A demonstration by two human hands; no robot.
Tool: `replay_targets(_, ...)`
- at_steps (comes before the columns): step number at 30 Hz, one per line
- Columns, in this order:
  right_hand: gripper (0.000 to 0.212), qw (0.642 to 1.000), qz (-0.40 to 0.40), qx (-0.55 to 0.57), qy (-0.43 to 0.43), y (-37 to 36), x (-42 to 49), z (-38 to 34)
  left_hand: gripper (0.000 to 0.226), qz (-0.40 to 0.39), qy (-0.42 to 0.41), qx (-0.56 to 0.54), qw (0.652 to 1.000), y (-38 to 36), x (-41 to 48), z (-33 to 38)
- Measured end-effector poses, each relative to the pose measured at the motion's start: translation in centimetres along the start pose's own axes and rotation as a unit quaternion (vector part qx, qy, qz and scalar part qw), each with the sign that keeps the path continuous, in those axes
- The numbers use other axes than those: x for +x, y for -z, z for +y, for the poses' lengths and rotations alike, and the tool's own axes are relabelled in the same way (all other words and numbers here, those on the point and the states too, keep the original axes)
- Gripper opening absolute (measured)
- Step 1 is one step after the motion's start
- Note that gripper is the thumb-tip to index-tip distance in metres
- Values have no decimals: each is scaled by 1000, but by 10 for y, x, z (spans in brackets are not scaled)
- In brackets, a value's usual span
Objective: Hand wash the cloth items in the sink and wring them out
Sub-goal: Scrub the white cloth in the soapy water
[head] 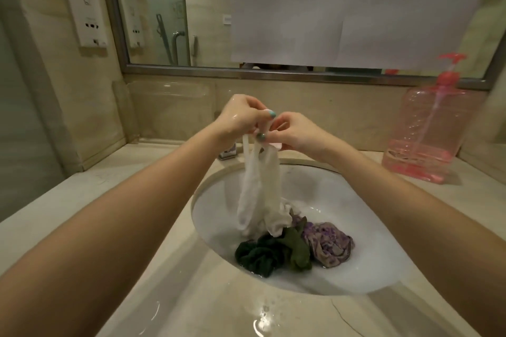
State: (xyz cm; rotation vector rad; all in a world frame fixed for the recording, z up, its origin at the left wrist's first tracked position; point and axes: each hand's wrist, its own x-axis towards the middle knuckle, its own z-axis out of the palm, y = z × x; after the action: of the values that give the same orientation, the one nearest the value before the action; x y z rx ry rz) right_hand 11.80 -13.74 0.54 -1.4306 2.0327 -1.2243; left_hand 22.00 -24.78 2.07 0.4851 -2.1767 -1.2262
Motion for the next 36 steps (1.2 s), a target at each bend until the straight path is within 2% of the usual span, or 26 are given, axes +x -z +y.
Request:
replay_targets(2,16,999,50,15,0,-5,5,1,11,8,-8,-11,1000,1,-3,-3)
replay_targets(5,13,993,84,82,7,0,10,-2,56,8,-11,-38,999,9,-11,-28)
replay_targets(7,11,989,86,115,23,3,13,-8,85,-54,20,-33,998,5,-19,-50)
replay_targets(8,8,986,87,133,38,4,14,-12,89,-96,35,-43,994,-1,-23,-59)
replay_targets(10,5,975,101,187,67,5,17,-21,79,-143,42,-66,987,-20,-30,-70)
replay_targets(13,8,947,159,267,76,11,17,-20,67,-118,41,-96,987,-50,-31,-81)
replay_targets(14,10,939,179,286,65,15,17,-14,57,-109,55,-107,987,-56,-32,-84)
replay_targets(16,11,924,234,301,22,19,16,7,38,-109,89,-140,980,-58,-33,-90)
replay_targets(19,23,903,328,257,-104,26,13,51,46,-107,130,-200,965,-51,-33,-101)
replay_targets(20,26,909,313,231,-147,27,10,68,48,-84,126,-211,966,-48,-33,-102)
replay_targets(21,23,927,259,201,-184,26,5,84,48,-55,116,-214,968,-45,-31,-103)
replay_targets(23,13,963,106,71,-237,18,-5,110,39,-1,81,-182,980,-37,-25,-103)
replay_targets(24,16,970,53,8,-237,13,-7,118,31,11,63,-161,985,-33,-23,-103)
replay_targets(25,26,974,18,-13,-224,8,-7,122,25,9,49,-146,988,-31,-22,-101)
replay_targets(27,62,978,-85,47,-186,-5,-1,121,23,-14,32,-121,992,-32,-22,-99)
replay_targets(29,91,958,-210,117,-158,-25,11,116,29,-5,32,-114,993,-37,-21,-100)
replay_targets(30,96,952,-239,124,-142,-36,15,112,29,12,37,-124,991,-39,-18,-101)
replay_targets(31,95,954,-243,127,-118,-47,18,109,27,34,43,-146,988,-39,-15,-101)
replay_targets(33,76,964,-204,157,-72,-64,21,104,26,91,57,-211,972,-39,-8,-104)
replay_targets(36,54,953,-171,240,-70,-76,25,108,33,178,94,-319,926,-37,1,-113)
